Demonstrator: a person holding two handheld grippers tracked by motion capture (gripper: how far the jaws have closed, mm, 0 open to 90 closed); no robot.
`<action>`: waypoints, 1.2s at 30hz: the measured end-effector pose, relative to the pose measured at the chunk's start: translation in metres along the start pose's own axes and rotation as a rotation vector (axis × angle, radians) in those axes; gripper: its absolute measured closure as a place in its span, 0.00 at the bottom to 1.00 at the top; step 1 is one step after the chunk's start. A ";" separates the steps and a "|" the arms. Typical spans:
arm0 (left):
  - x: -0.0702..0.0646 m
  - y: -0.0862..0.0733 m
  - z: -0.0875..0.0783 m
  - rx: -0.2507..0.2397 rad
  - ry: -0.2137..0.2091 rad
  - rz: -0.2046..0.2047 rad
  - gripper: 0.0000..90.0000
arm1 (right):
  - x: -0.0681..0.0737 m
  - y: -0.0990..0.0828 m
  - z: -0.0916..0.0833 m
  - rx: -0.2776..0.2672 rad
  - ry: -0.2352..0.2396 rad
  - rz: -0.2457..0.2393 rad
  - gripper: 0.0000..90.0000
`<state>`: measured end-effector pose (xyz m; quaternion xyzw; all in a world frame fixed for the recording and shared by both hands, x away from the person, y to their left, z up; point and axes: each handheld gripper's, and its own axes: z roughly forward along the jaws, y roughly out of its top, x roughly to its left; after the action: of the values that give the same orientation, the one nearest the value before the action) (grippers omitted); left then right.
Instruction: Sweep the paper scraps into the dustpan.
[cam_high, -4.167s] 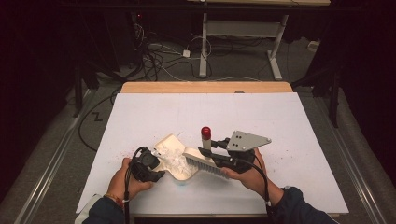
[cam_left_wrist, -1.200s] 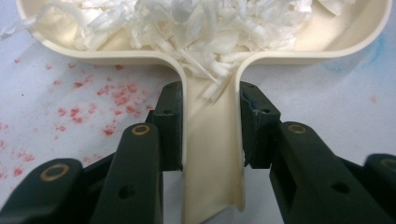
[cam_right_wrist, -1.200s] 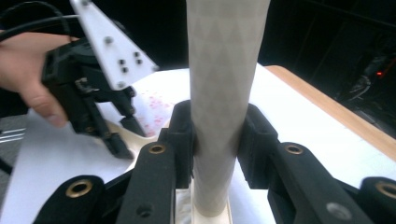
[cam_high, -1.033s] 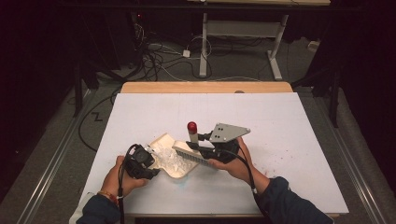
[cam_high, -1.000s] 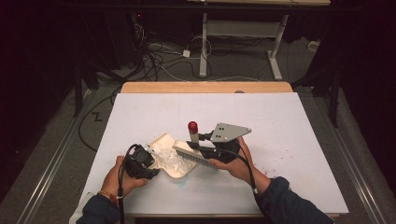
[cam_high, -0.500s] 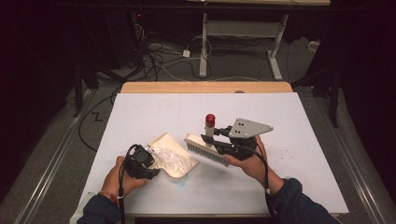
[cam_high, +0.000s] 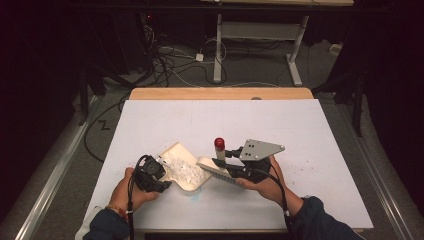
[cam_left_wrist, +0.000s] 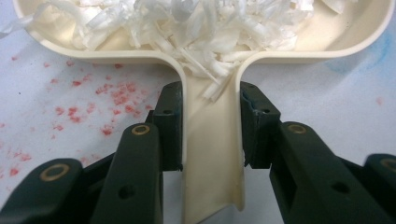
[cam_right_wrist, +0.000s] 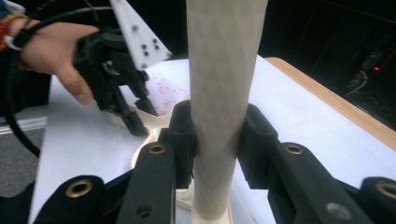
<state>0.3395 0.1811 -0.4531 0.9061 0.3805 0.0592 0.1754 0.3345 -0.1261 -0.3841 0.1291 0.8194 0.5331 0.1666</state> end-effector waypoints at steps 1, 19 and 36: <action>0.000 0.000 0.000 -0.001 0.000 0.000 0.70 | 0.001 0.001 -0.001 -0.004 -0.001 0.000 0.78; 0.000 0.000 0.000 -0.004 -0.002 -0.003 0.70 | -0.020 0.007 -0.048 -0.047 -0.080 0.030 0.78; 0.001 0.000 -0.002 -0.033 -0.002 -0.016 0.70 | -0.041 -0.022 -0.117 -0.001 -0.176 0.089 0.78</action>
<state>0.3397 0.1824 -0.4517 0.9000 0.3866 0.0631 0.1912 0.3228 -0.2479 -0.3552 0.2118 0.7947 0.5269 0.2143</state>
